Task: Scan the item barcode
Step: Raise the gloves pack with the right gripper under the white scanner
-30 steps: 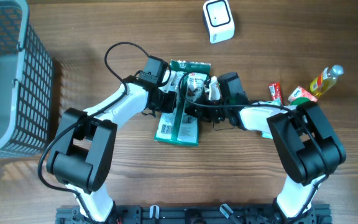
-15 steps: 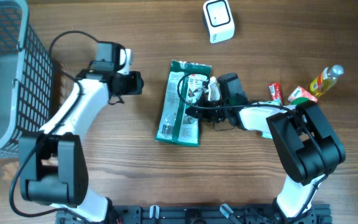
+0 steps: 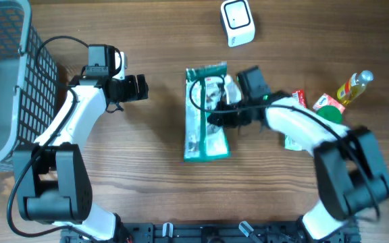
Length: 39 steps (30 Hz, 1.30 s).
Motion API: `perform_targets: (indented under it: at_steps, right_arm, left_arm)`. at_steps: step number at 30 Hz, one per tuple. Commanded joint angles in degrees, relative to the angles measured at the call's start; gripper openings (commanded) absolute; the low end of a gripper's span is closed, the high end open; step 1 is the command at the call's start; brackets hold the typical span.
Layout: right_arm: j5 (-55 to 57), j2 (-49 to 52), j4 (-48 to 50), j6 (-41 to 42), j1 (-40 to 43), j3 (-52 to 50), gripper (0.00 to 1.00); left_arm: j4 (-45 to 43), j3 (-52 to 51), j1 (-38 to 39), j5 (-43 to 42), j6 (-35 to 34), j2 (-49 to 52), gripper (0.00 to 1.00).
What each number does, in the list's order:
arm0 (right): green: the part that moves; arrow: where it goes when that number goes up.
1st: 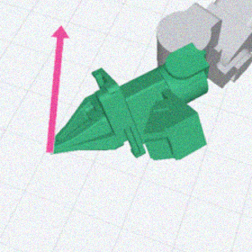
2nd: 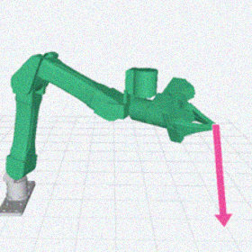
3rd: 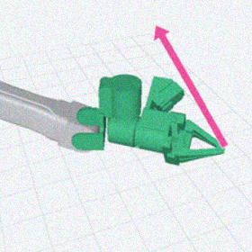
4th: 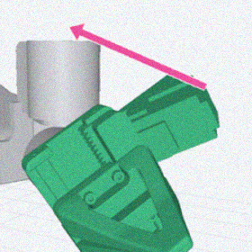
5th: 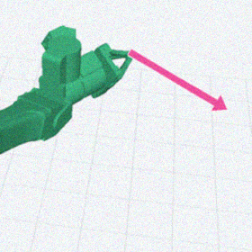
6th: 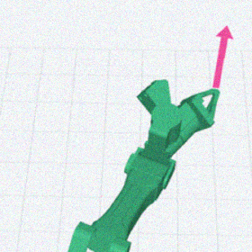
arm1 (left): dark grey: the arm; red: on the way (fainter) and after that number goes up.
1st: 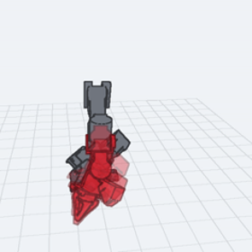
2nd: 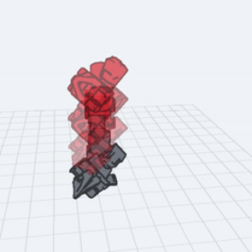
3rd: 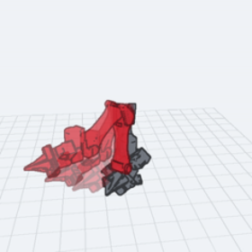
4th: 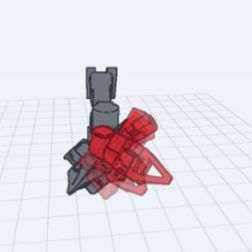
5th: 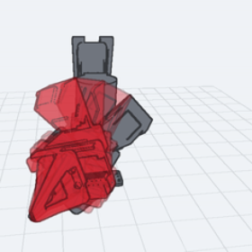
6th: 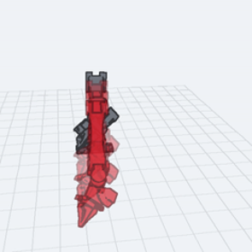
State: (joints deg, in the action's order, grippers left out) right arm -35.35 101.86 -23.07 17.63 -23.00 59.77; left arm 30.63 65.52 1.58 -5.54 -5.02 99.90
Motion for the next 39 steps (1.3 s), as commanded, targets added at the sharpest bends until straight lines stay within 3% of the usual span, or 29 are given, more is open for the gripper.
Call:
perform_targets:
  at_steps: [1,3,4,6,8,12,14,16,21,24,29,32,36,39]
  right_arm:
    - [6.2,-10.3,-6.6,-22.7,-0.2,9.9,0.04]
    - [6.2,-15.2,-4.8,-22.5,-0.2,10.2,0.04]
    - [6.0,-18.3,-2.5,-27.6,-0.2,10.2,0.04]
    - [9.3,-21.0,-3.6,-29.5,-0.2,13.7,0.04]
    - [9.6,-19.6,-11.9,-29.8,0.1,23.1,0.04]
    - [17.0,-9.5,-36.8,-39.9,0.1,50.2,0.04]
    - [21.9,-6.5,-39.0,-42.1,0.1,53.3,0.04]
    - [26.3,-1.8,-38.2,-52.2,0.1,53.3,0.04]
    - [41.1,11.5,-25.8,-68.5,0.1,53.2,0.04]
    - [51.3,18.2,-11.5,-76.3,0.1,53.2,0.04]
    - [53.3,22.9,7.3,-88.8,0.1,53.0,0.04]
    - [53.3,26.0,17.4,-91.9,0.1,53.0,0.04]
    - [53.3,30.9,19.8,-92.6,0.1,53.0,0.04]
    - [49.1,32.3,17.0,-82.8,-0.5,53.0,0.04]
  left_arm:
    - [0.0,0.6,-0.2,0.5,0.3,-0.6,1.00]
    - [0.0,0.6,-0.2,0.5,0.3,-0.6,1.00]
    - [0.0,0.6,-0.2,0.5,0.3,-0.6,1.00]
    - [0.0,0.6,-0.2,0.5,0.3,-0.6,1.00]
    - [0.0,0.6,-0.2,0.5,0.3,-0.6,1.00]
    - [0.0,0.6,-0.2,0.5,0.3,-0.6,1.00]
    - [0.0,0.6,-0.2,0.5,0.3,-0.6,1.00]
    - [0.0,0.6,-0.2,0.5,0.3,-0.6,1.00]
    - [0.0,0.6,-0.2,0.5,0.3,-0.6,1.00]
    - [0.0,0.6,-0.2,0.5,0.3,-0.6,1.00]
    - [0.0,0.6,-0.2,0.5,0.3,-0.6,1.00]
    - [0.0,0.6,-0.2,0.5,0.3,-0.6,1.00]
    - [0.0,0.6,-0.2,0.5,0.3,-0.6,1.00]
    - [0.0,0.6,-0.2,0.5,0.3,-0.6,1.00]
